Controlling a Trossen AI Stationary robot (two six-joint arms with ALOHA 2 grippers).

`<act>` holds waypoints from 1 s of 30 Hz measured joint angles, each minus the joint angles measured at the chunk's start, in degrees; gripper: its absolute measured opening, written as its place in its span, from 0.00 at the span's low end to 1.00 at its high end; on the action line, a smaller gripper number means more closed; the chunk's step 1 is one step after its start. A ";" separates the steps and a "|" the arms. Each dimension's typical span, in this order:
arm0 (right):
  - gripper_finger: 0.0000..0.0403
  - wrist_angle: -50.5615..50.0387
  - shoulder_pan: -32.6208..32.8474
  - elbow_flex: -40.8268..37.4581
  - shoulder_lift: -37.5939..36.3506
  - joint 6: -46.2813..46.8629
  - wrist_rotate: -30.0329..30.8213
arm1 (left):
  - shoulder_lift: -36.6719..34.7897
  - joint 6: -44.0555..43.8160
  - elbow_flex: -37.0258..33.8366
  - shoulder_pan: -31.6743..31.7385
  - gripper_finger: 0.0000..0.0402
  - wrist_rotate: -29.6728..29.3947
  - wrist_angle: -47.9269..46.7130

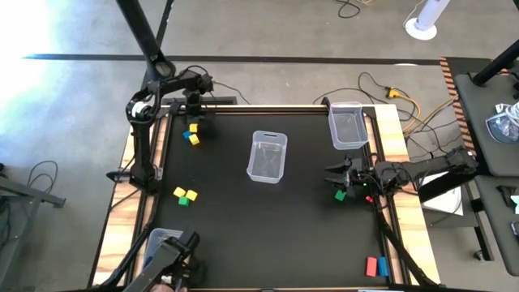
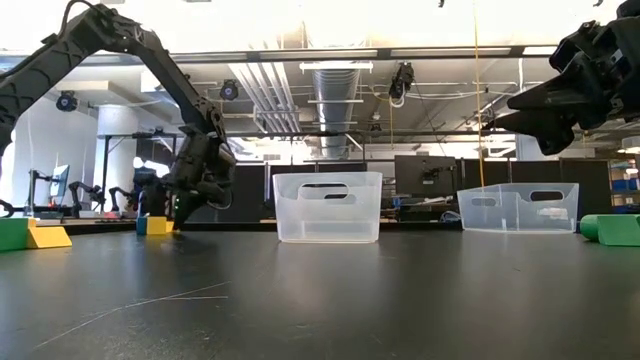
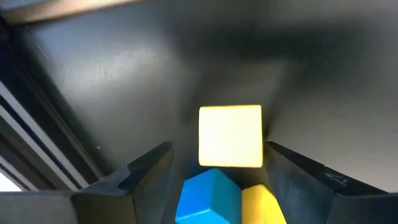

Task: Sort blocks by size
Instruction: Put the top yellow triangular block into the middle transparent bin

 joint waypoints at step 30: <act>0.45 0.00 0.00 -0.02 0.02 -0.55 0.00 | 0.50 -2.20 0.59 -1.16 0.57 1.26 -1.44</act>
